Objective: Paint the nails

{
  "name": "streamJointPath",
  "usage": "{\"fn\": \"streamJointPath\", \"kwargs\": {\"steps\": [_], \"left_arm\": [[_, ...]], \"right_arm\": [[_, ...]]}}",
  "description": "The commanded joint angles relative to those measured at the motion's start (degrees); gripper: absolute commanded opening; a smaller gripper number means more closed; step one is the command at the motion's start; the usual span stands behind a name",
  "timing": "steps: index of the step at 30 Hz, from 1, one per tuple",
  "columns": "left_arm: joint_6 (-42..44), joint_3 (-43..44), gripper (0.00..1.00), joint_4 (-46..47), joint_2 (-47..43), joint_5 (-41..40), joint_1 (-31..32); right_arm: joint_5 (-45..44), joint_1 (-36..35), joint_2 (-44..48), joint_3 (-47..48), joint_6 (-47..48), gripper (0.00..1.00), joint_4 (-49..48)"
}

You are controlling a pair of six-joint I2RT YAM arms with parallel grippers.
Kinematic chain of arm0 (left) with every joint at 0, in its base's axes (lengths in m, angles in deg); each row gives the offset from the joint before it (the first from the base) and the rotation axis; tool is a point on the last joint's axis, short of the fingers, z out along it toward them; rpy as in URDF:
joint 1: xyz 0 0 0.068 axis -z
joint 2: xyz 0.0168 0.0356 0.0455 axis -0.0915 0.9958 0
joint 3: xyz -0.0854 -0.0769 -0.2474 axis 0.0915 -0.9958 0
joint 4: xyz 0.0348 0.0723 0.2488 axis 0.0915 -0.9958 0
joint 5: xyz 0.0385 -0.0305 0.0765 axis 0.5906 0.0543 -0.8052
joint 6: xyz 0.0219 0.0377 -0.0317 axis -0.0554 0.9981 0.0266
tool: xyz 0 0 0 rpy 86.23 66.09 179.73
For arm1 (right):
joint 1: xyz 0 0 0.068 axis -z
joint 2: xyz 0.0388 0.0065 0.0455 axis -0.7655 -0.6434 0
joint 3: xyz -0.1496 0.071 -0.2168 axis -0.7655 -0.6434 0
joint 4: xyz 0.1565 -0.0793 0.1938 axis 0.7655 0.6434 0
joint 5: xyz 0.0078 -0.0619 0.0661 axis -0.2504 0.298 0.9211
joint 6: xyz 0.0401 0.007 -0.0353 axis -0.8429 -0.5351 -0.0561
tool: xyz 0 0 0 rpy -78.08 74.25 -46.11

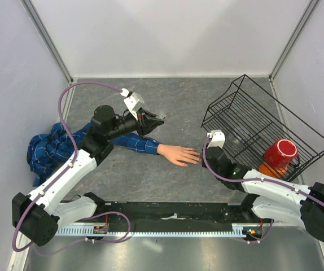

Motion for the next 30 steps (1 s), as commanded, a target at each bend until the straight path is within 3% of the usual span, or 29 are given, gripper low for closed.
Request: {"fn": "streamJointPath", "kwargs": {"steps": [1, 30], "left_arm": [[-1.54, 1.16, 0.02, 3.07, 0.11, 1.55, -0.36], [-2.24, 1.33, 0.02, 3.07, 0.47, 2.86, -0.71]], "right_arm": [[-0.63, 0.57, -1.05, -0.15, 0.65, 0.00, -3.28], [2.09, 1.54, -3.77, 0.38, 1.00, 0.00, -4.43]]}}
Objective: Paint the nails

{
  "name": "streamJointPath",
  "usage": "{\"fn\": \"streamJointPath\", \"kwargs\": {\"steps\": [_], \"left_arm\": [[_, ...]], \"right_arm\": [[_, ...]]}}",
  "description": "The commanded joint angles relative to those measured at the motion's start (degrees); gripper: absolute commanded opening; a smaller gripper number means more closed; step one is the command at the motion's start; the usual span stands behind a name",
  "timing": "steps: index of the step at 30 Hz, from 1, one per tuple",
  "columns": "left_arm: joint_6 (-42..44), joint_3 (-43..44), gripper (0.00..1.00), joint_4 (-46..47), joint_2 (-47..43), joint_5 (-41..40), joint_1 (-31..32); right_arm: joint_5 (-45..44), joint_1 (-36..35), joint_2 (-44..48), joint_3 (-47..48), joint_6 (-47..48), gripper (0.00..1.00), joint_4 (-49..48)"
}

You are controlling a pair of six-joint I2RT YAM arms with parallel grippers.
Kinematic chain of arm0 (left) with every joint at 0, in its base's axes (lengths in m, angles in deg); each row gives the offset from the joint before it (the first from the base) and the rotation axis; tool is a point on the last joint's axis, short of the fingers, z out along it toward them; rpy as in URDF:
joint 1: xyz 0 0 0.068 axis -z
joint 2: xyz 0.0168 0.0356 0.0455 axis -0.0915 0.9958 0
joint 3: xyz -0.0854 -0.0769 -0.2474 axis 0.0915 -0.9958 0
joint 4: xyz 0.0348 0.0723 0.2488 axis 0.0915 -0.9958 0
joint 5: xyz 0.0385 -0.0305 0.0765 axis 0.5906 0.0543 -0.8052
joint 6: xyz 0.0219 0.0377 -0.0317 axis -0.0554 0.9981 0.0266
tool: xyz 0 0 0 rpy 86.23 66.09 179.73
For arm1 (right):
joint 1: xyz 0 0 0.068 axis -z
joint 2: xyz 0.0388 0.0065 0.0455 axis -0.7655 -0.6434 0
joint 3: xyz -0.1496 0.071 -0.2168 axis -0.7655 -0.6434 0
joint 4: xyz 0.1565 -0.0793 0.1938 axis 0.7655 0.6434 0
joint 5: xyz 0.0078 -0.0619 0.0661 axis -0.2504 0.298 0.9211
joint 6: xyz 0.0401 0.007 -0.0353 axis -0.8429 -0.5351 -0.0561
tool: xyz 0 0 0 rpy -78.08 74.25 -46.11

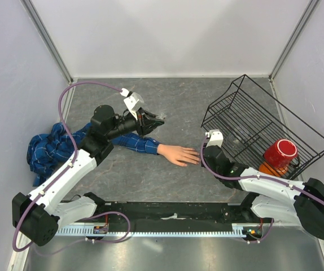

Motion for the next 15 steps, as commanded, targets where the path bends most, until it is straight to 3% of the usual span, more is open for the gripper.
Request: {"fn": "streamJointPath", "kwargs": {"steps": [1, 15], "left_arm": [[-1.63, 1.33, 0.02, 3.07, 0.34, 1.95, -0.42], [-1.81, 1.51, 0.02, 3.07, 0.51, 2.30, -0.60]], "right_arm": [[0.58, 0.33, -0.30, 0.38, 0.22, 0.00, -1.96], [2.08, 0.60, 0.23, 0.03, 1.09, 0.00, -3.01]]}}
